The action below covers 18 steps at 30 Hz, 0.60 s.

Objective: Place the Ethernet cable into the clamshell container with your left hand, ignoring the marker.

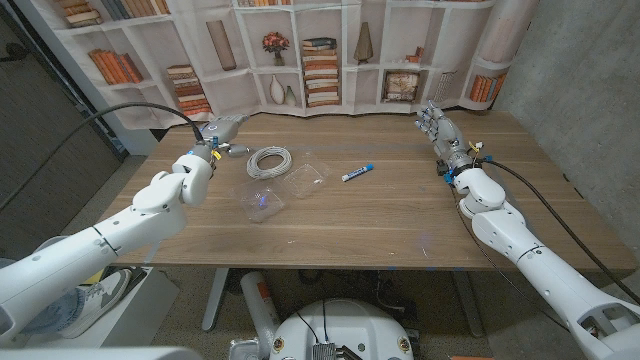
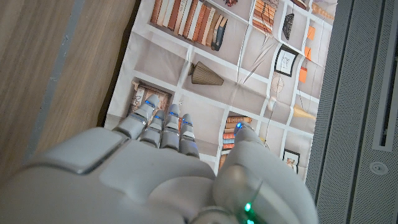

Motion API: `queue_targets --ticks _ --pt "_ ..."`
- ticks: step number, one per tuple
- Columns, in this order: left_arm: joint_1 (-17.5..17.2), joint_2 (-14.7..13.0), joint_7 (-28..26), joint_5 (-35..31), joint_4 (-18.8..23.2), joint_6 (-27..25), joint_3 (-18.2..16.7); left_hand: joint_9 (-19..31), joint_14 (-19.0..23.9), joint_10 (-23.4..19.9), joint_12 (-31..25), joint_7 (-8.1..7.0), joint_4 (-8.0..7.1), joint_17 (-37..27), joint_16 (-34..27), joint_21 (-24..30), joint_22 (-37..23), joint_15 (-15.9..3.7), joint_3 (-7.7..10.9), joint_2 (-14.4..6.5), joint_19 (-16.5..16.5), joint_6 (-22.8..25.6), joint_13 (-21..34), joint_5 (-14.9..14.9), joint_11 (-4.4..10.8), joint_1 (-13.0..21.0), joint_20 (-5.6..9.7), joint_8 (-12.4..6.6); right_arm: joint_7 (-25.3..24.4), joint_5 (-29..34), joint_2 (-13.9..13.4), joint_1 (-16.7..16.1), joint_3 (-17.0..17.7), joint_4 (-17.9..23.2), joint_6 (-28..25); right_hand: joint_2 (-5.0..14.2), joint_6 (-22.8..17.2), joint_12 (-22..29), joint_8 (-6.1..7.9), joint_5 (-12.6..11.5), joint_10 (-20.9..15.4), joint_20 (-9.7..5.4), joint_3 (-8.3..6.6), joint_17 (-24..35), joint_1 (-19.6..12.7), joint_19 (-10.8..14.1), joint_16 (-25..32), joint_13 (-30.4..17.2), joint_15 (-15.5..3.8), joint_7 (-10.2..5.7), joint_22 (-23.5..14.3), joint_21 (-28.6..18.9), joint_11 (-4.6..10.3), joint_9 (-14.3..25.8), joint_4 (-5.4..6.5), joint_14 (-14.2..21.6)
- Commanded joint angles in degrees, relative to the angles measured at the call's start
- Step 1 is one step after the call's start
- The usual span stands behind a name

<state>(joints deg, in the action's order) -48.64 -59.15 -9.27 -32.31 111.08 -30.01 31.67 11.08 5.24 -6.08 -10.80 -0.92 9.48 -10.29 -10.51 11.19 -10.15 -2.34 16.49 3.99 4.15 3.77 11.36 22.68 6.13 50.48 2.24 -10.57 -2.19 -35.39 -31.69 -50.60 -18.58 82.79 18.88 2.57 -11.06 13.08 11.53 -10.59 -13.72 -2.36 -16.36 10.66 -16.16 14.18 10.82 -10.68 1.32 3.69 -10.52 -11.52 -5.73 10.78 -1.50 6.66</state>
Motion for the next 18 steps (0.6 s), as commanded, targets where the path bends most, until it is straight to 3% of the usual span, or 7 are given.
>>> queue_targets --ticks 1,7,16,18 --pt "3.18 0.75 7.98 -8.84 -0.74 -3.06 3.26 0.30 -0.24 0.43 -0.11 0.04 -0.09 -0.06 0.21 -0.14 -0.03 -0.72 -0.39 0.04 -0.33 -0.51 0.10 0.16 0.10 0.91 -0.16 -0.19 -0.23 -0.84 0.11 -1.33 0.97 0.57 0.91 0.20 -0.50 -0.04 0.01 -0.29 -0.43 -0.60 0.29 0.19 0.41 0.36 0.20 -0.18 0.26 0.19 -0.12 -0.35 0.12 0.17 0.04 0.53" --pt "4.24 1.22 10.14 -11.18 -1.37 -2.64 4.32 0.33 -0.17 0.24 -0.30 -0.03 -0.25 -0.06 0.12 -0.10 -0.04 -0.78 -0.52 0.16 -0.34 -0.33 0.11 0.08 0.18 1.08 0.33 -0.40 -0.77 -0.86 -0.01 -2.03 1.46 1.19 1.38 0.21 -0.55 -0.05 0.01 -0.30 -0.47 -0.59 0.32 0.19 0.46 0.36 0.18 -0.18 0.26 0.14 -0.12 -0.35 0.03 0.17 0.03 0.53" --pt "6.33 0.89 16.69 -19.93 -1.40 -2.67 7.58 0.36 -0.09 0.22 -0.46 -0.13 -0.43 -0.07 0.01 -0.06 -0.05 -0.95 -0.63 0.20 -0.39 -0.43 0.12 -0.03 0.49 1.48 0.76 -0.53 -1.17 -0.79 0.00 -2.21 1.69 1.58 1.46 0.23 -0.53 -0.06 -0.03 -0.33 -0.51 -0.55 0.35 0.16 0.49 0.33 0.14 -0.18 0.27 0.20 -0.12 -0.32 0.04 0.17 -0.02 0.53" --pt "5.70 0.87 16.74 -19.76 -1.10 -2.52 6.85 0.36 -0.07 0.19 -0.52 -0.14 -0.48 -0.07 -0.02 -0.05 -0.04 -0.92 -0.66 0.20 -0.40 -0.42 0.13 -0.06 0.79 1.61 0.78 -0.58 -1.26 -0.85 0.04 -2.20 1.71 1.64 1.32 0.22 -0.49 -0.08 -0.05 -0.34 -0.49 -0.56 0.37 0.16 0.51 0.33 0.13 -0.18 0.33 0.25 -0.12 -0.32 0.01 0.17 -0.03 0.53"
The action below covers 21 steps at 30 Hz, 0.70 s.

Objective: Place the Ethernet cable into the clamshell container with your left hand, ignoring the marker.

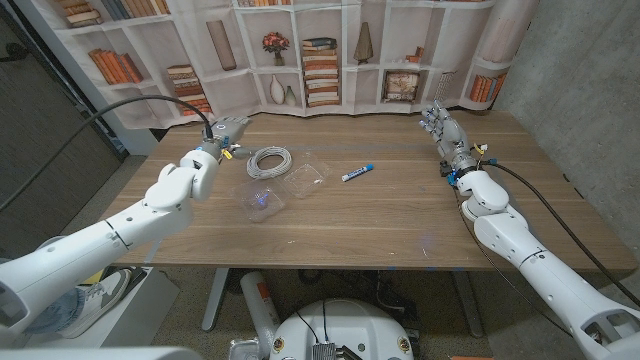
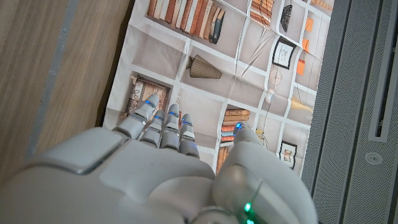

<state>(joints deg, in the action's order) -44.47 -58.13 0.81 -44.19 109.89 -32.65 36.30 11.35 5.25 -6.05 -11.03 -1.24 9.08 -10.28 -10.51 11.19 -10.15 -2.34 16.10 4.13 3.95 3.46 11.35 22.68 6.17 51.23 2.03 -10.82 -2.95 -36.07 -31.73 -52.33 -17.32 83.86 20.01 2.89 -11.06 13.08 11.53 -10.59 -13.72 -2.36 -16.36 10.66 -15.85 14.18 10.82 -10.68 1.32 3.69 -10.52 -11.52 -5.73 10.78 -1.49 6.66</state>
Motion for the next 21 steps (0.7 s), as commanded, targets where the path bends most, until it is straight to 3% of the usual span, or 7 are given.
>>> queue_targets --ticks 1,13,21 --pt "1.21 -0.21 6.56 -7.80 0.17 0.27 1.89 0.10 -0.08 0.12 -0.32 0.16 -0.11 -0.07 -0.02 -0.04 -0.04 -0.95 -0.28 0.07 -0.19 -0.09 0.14 -0.07 0.70 0.93 1.01 -0.36 -0.42 -0.18 0.10 -0.43 0.42 0.52 0.22 -0.09 -0.51 -0.08 -0.04 -0.34 -0.49 -0.57 0.37 0.16 0.21 0.33 0.13 -0.18 0.33 0.24 -0.12 -0.32 0.02 0.17 -0.03 0.53" --pt "-1.05 -1.03 10.89 -10.45 1.43 -0.60 0.49 0.13 0.10 -0.17 -0.57 -0.04 -0.38 -0.09 -0.15 0.02 -0.04 -1.20 -0.48 0.10 -0.17 0.31 0.16 -0.24 0.71 1.35 1.18 -0.67 -0.78 -0.35 0.09 -0.33 0.49 0.77 -0.46 -0.02 -0.52 -0.08 -0.07 -0.36 -0.58 -0.54 0.41 0.15 0.29 0.33 0.13 -0.19 0.35 0.21 -0.13 -0.30 0.01 0.17 -0.06 0.60" --pt "0.01 -0.81 15.99 -15.12 1.08 0.34 1.99 0.14 0.32 -1.07 -0.96 -0.24 -0.59 -0.07 -0.22 0.00 -0.02 -1.52 -0.73 0.21 -0.32 1.17 0.16 -0.39 1.36 1.66 1.98 -1.06 -0.39 -0.57 0.48 -0.16 0.36 0.27 -0.14 0.01 -0.63 -0.09 -0.04 -0.38 -0.62 -0.54 0.42 0.14 0.30 0.36 0.11 -0.19 0.40 0.28 -0.13 -0.31 0.09 0.17 -0.10 0.65"
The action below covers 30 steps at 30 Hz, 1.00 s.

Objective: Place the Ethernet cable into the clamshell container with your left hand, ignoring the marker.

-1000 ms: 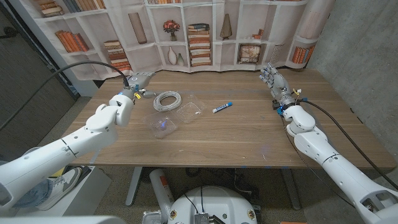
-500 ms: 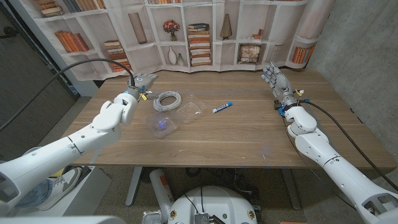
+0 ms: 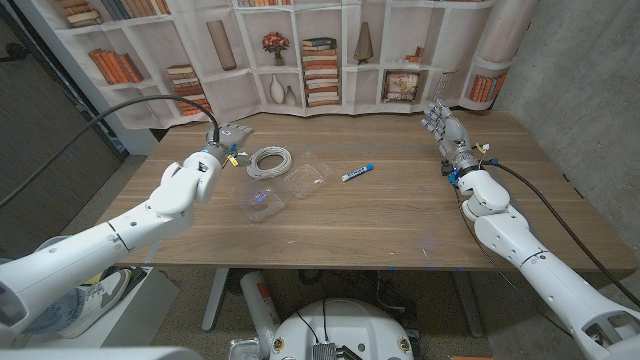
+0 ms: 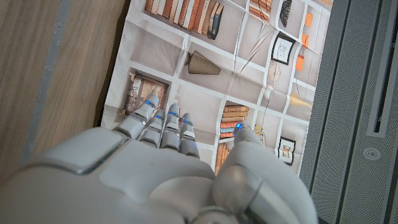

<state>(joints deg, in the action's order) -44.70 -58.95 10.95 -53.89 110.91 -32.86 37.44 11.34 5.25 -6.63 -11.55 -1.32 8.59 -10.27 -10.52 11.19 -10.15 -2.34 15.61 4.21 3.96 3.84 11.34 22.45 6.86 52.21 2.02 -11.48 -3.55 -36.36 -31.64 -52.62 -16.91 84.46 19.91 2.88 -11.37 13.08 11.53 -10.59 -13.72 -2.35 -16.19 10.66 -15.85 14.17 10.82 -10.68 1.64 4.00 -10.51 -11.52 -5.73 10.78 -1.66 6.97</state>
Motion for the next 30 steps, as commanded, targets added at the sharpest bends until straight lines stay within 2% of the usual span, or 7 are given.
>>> queue_targets --ticks 1,7,17,21,30 --pt "0.56 0.15 6.49 -6.56 -0.12 0.77 1.25 0.15 0.36 -0.50 -0.45 -0.19 -0.11 -0.07 -0.24 0.00 -0.02 -1.57 -0.26 0.14 -0.33 0.83 0.17 -0.17 0.60 0.72 1.97 -0.42 0.19 -0.32 0.48 0.09 -0.09 -0.39 -0.02 0.02 -0.30 -0.10 -0.05 -0.38 -0.61 -0.53 0.26 0.13 0.31 0.37 0.11 -0.19 0.08 -0.03 -0.13 -0.31 0.09 0.17 0.06 0.34" --pt "0.97 1.45 8.17 -6.73 -0.92 2.08 0.91 0.15 0.65 -0.91 -0.59 -0.37 -0.15 -0.05 -0.31 0.08 0.00 -1.81 -0.35 0.12 -0.16 1.33 0.17 -0.23 0.66 1.08 2.04 -0.61 0.07 -0.42 0.56 -0.46 0.04 -0.29 0.38 0.02 -0.39 -0.05 -0.04 -0.39 -0.78 -0.53 0.28 0.12 0.30 0.40 0.13 -0.19 0.11 -0.04 -0.13 -0.31 0.01 0.17 -0.01 0.46" --pt "2.27 3.23 11.42 -9.15 -2.77 5.11 2.43 0.16 1.16 -1.96 -0.93 -0.99 -0.29 -0.03 -0.42 0.16 0.01 -2.27 -0.57 0.19 0.03 2.51 0.16 -0.33 1.03 1.47 2.13 -1.02 -0.49 -0.45 0.22 -1.56 0.73 0.77 1.02 0.04 -0.51 -0.09 -0.01 -0.40 -0.76 -0.48 0.30 0.10 0.31 0.40 0.12 -0.19 0.11 -0.03 -0.13 -0.30 0.05 0.18 -0.09 0.54" --pt "2.45 3.75 12.30 -10.26 -3.08 5.84 2.87 0.16 1.60 -2.75 -1.17 -1.20 -0.36 -0.02 -0.53 0.29 0.01 -2.45 -0.70 0.22 0.40 3.22 0.16 -0.38 1.57 1.67 2.60 -1.24 -0.72 -0.64 0.46 -2.04 1.09 1.01 1.74 0.04 -0.52 -0.07 -0.02 -0.41 -0.84 -0.51 0.31 0.10 0.32 0.44 0.13 -0.19 0.12 -0.08 -0.13 -0.31 0.04 0.18 -0.11 0.60" --pt "2.56 5.01 12.11 -9.50 -4.26 6.88 2.36 0.16 2.03 -3.23 -1.19 -1.44 -0.51 -0.02 -0.55 0.50 0.00 -2.75 -0.87 0.13 1.07 4.05 0.15 -0.45 1.78 2.07 2.91 -1.43 -1.01 -0.47 0.03 -2.87 1.53 2.23 2.06 0.03 -0.79 -0.01 0.06 -0.42 -1.09 -0.55 0.36 0.09 0.34 0.58 0.14 -0.19 0.04 -0.22 -0.13 -0.35 -0.03 0.18 -0.18 0.73"
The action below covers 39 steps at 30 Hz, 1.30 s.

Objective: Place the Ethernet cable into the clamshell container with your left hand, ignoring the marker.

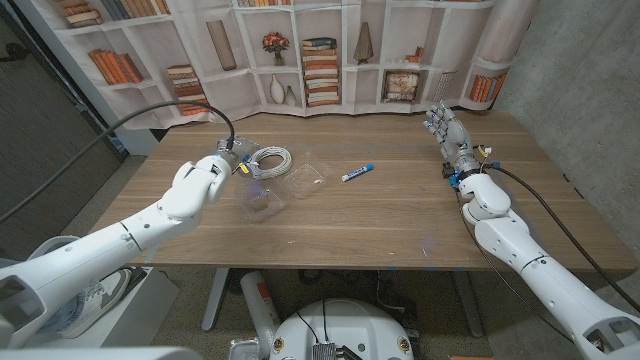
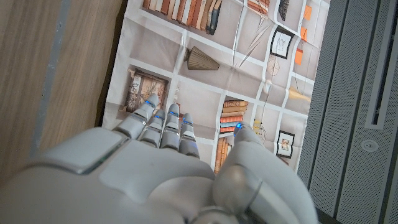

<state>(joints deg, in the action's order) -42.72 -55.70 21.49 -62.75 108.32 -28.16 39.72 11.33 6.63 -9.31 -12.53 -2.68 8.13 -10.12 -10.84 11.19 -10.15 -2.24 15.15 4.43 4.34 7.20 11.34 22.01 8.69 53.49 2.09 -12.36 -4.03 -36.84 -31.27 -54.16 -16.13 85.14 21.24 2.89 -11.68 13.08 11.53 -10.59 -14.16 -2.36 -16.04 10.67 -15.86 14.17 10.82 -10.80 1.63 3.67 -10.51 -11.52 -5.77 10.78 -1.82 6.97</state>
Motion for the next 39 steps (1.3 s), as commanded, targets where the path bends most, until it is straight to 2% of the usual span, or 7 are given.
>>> queue_targets --ticks 1,2,8,17,20,30,39 --pt "0.54 1.90 1.32 -0.02 -1.90 2.41 -0.10 0.17 0.76 -0.76 -0.28 -0.21 -0.05 -0.16 -0.24 0.51 0.00 -2.87 -0.43 -0.11 0.76 0.85 0.15 -0.01 -0.08 0.85 2.86 -0.59 -0.57 -0.06 -0.46 -1.57 0.86 1.86 0.68 0.02 -0.53 0.01 0.07 -0.42 -0.69 -0.55 0.21 0.08 0.35 0.59 0.14 -0.07 0.01 0.10 -0.13 -0.35 0.14 0.19 -0.03 0.75" --pt "0.52 1.98 0.85 0.47 -2.16 2.74 -0.22 0.17 0.89 -0.90 -0.31 -0.27 -0.06 -0.16 -0.27 0.55 -0.01 -2.98 -0.43 -0.14 0.88 1.11 0.15 -0.02 -0.30 0.93 2.94 -0.67 -0.67 -0.14 -0.56 -1.79 0.97 2.12 0.60 0.02 -0.60 0.01 0.10 -0.42 -0.70 -0.54 0.21 0.08 0.36 0.60 0.14 -0.07 0.00 0.12 -0.13 -0.35 0.12 0.19 -0.04 0.76" --pt "2.54 3.20 3.13 0.15 -3.82 3.35 1.07 0.15 3.00 -3.52 -0.92 -0.93 -0.29 -0.13 -0.68 1.01 -0.04 -4.05 -0.77 -0.32 2.61 4.17 0.13 -0.21 0.56 1.61 3.79 -1.52 -1.00 -0.56 -0.72 -2.58 1.43 2.72 0.45 0.02 -0.75 0.00 0.13 -0.43 -0.74 -0.59 0.25 0.09 0.41 0.75 0.18 -0.07 -0.04 0.08 -0.13 -0.40 0.18 0.19 -0.06 0.90" --pt "5.51 4.83 6.73 2.17 -5.24 5.03 2.04 0.13 4.88 -6.04 -1.42 -1.85 -0.52 -0.13 -0.91 1.22 -0.10 -4.80 -1.13 -0.40 3.82 6.67 0.11 -0.40 0.88 1.97 4.13 -2.12 -1.31 -0.61 -0.98 -3.29 1.91 3.34 0.53 0.02 -0.85 0.08 0.13 -0.44 -1.02 -0.54 0.30 0.09 0.45 0.94 0.22 -0.07 -0.04 0.03 -0.13 -0.45 0.18 0.20 -0.11 1.13" --pt "6.66 5.15 7.68 1.55 -5.76 5.94 3.08 0.12 5.81 -7.14 -1.59 -2.18 -0.64 -0.14 -1.04 1.19 -0.11 -5.00 -1.28 -0.46 4.04 7.73 0.10 -0.49 1.48 2.07 4.08 -2.38 -1.34 -0.55 -0.95 -3.34 1.98 3.41 0.71 0.03 -0.87 0.08 0.12 -0.44 -1.04 -0.53 0.30 0.09 0.46 0.98 0.21 -0.07 -0.05 0.06 -0.13 -0.45 0.31 0.20 -0.13 1.14" --pt "7.76 5.98 8.42 1.98 -6.69 6.07 3.74 0.07 8.83 -11.24 -2.14 -3.01 -0.99 -0.15 -1.34 1.52 -0.15 -6.08 -1.74 -0.78 5.93 12.10 0.08 -0.79 1.96 2.46 4.59 -3.53 -1.11 -0.70 -0.72 -3.17 1.95 3.22 0.80 0.03 -1.01 0.05 0.13 -0.46 -1.08 -0.49 0.36 0.09 0.51 1.00 0.18 -0.08 -0.04 0.01 -0.13 -0.43 0.22 0.20 -0.20 1.21" --pt "8.07 6.90 7.69 3.43 -8.61 6.08 4.57 0.04 9.71 -12.11 -2.08 -3.23 -1.05 -0.15 -1.35 1.51 -0.16 -6.20 -1.88 -0.86 6.29 13.09 0.07 -0.89 1.91 2.64 4.59 -3.69 -0.92 -0.87 -0.58 -2.99 1.85 2.62 0.63 0.06 -1.02 0.05 0.10 -0.47 -1.16 -0.47 0.39 0.09 0.55 1.01 0.16 -0.08 -0.08 -0.02 -0.13 -0.41 0.31 0.21 -0.23 1.24"
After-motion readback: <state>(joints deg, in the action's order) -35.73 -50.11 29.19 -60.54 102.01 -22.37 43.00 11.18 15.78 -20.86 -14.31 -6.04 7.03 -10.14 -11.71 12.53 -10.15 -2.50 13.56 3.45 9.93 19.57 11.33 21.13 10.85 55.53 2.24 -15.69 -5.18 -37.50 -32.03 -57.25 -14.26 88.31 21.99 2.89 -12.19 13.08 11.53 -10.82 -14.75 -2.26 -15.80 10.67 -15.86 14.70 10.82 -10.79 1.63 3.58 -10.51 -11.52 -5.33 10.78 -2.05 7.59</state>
